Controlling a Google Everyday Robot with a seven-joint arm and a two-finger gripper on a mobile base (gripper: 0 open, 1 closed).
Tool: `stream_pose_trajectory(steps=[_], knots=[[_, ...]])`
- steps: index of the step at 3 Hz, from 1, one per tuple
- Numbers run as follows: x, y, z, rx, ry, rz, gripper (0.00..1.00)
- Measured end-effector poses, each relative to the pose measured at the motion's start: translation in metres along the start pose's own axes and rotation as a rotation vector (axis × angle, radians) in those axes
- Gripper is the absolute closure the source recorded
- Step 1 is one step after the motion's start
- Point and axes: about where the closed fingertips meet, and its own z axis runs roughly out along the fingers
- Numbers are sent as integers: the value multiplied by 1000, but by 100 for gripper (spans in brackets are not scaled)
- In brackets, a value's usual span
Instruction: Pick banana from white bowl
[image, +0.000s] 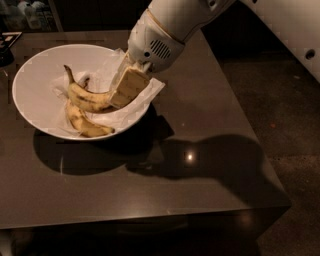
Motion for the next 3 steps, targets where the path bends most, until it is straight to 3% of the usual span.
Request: stream_pose_trajectory(steps=[1,2,3], knots=[[10,25,-18,-50,-79,-114,100],[22,50,-37,-67,-135,-206,100],[30,64,-48,-74,-167,-258,100]])
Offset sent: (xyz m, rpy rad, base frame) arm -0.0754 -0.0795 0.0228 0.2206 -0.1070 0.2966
